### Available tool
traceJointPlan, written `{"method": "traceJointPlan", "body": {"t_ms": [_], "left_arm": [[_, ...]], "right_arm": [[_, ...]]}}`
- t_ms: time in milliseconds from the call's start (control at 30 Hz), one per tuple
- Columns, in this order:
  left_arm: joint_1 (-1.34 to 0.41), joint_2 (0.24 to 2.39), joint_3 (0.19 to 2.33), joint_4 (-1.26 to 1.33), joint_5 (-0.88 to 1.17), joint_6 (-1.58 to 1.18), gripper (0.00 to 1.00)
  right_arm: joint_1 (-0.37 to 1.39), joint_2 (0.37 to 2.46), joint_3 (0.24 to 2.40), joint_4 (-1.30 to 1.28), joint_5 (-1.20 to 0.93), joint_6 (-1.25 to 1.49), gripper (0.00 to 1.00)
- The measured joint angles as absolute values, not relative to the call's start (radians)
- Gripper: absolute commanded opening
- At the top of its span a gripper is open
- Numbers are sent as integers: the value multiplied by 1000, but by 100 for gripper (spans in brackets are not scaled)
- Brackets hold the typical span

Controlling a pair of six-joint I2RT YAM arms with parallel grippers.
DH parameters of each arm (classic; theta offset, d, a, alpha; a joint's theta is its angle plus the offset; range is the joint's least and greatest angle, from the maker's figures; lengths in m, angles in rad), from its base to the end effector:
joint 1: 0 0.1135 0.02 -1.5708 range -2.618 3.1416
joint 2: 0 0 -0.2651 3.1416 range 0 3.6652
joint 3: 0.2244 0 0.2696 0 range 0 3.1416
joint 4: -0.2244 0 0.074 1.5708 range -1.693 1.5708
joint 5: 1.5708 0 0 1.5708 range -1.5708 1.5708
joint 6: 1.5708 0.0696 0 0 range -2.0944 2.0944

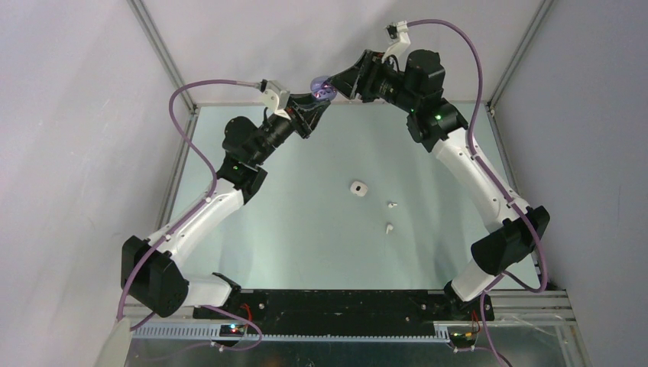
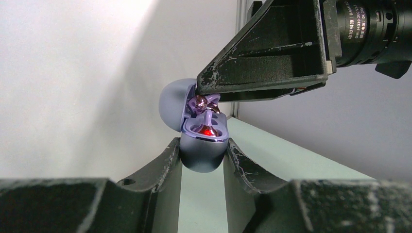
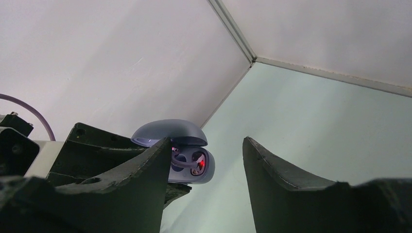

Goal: Insert the wireless bluetooth earbuds into the charging case
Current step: Adjust the right earbud in the right side groove of the charging case.

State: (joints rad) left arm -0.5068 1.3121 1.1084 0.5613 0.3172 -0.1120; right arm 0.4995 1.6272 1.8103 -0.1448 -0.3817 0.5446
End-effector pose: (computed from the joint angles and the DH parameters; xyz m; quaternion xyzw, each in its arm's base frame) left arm 0.2981 -0.1903 0.4244 0.2376 0.5265 -0.3328 0.7453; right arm 0.3571 0.2244 0.4903 -0.1213 0.6838 0.4668 0.5476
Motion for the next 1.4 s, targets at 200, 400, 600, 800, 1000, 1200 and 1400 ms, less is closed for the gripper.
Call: {"method": "traceJointPlan", "body": {"t_ms": [200, 400, 600, 800, 1000, 1200, 1400], "left_arm": [[-507, 1312, 1108, 561, 317, -111, 0], [-508, 1312, 1108, 561, 317, -104, 0], [-508, 1309, 1107, 560, 317, -104, 0], [-509, 1308, 1107, 559, 317, -103, 0], [-509, 1308, 1102, 559, 316, -94, 0], [-509, 1308, 1100, 555, 313, -81, 0], [-510, 1308, 1099, 540, 313, -71, 0]], "right_arm": [[503, 1627, 1810, -145, -386, 539, 65], [508, 1627, 1810, -144, -399, 529, 65], [514, 1627, 1810, -144, -400, 522, 60], [514, 1627, 1810, -146, -385, 524, 56], [514, 1627, 1810, -162, -373, 523, 56], [506, 1627, 1803, -168, -373, 515, 56], [498, 1625, 1793, -168, -390, 492, 58]]}}
